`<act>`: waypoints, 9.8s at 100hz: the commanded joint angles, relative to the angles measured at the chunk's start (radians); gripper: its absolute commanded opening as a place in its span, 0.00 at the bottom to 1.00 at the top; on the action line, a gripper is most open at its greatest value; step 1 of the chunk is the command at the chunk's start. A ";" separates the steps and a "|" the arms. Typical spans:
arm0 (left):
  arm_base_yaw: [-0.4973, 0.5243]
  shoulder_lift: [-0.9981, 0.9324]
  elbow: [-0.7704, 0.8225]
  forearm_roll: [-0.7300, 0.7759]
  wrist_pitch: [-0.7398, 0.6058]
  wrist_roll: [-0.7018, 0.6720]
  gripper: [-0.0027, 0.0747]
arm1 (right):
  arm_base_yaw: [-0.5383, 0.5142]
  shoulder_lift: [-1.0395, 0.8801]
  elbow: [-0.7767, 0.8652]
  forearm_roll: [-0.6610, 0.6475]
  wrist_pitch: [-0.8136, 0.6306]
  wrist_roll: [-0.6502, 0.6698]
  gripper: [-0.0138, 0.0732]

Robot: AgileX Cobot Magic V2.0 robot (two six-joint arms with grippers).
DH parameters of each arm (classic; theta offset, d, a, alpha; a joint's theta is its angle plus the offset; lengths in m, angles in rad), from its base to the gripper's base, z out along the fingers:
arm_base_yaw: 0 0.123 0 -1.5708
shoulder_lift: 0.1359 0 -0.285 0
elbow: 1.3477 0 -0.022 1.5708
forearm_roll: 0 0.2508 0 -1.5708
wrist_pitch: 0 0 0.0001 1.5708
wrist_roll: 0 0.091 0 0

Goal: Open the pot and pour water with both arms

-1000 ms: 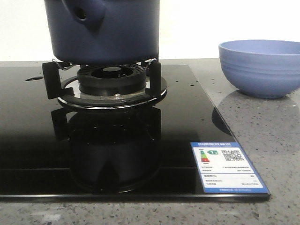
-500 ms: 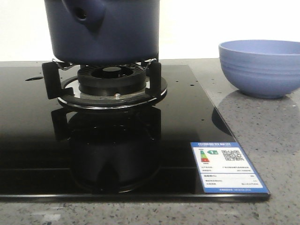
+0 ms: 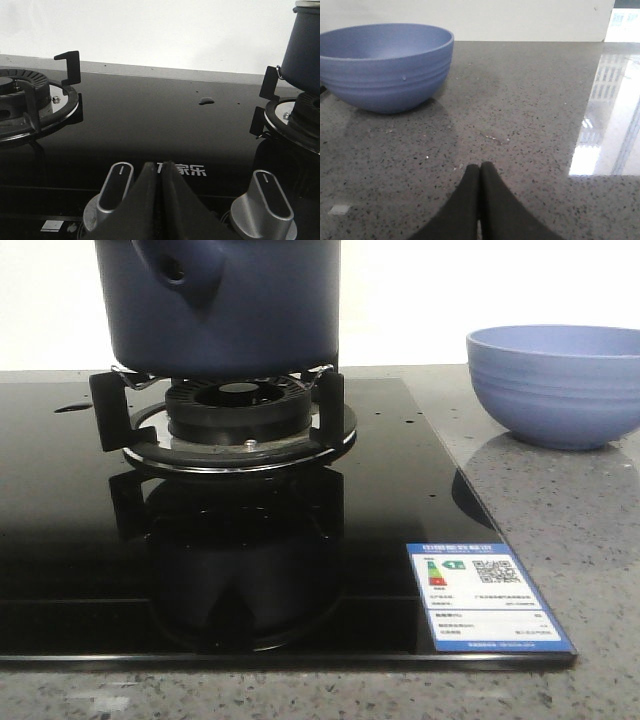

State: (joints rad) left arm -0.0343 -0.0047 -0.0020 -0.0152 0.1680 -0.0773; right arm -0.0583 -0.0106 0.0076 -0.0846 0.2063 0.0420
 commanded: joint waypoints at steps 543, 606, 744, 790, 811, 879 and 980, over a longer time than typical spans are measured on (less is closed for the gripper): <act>-0.146 1.014 -1.056 -0.559 -0.158 0.578 0.46 | -0.020 1.657 -1.405 0.260 0.786 -0.177 0.50; -0.146 1.032 -1.056 -0.559 -0.153 0.578 0.46 | 0.001 1.626 -1.652 0.357 0.982 -0.177 0.09; -0.146 1.044 -1.056 -0.553 -0.159 0.578 0.46 | 0.506 1.880 -2.236 0.246 0.637 -0.056 0.11; -0.146 1.044 -1.056 -0.553 -0.168 0.578 0.46 | 0.520 1.616 -1.636 0.222 -0.073 -0.119 0.11; -0.146 1.044 -1.056 -0.553 -0.168 0.578 0.46 | 0.533 1.585 -1.472 0.222 -0.332 -0.119 0.11; -0.146 1.044 -1.056 -0.553 -0.168 0.578 0.46 | 0.590 1.585 -1.277 0.109 -1.005 -0.119 0.11; -0.146 1.044 -1.056 -0.556 -0.168 0.578 0.46 | 0.590 1.585 -1.303 0.093 -1.156 -0.119 0.11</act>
State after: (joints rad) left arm -0.1850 1.0572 -1.0194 -0.5622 0.0975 0.5022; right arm 0.5317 1.6286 -1.2581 0.0135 -0.8649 -0.0732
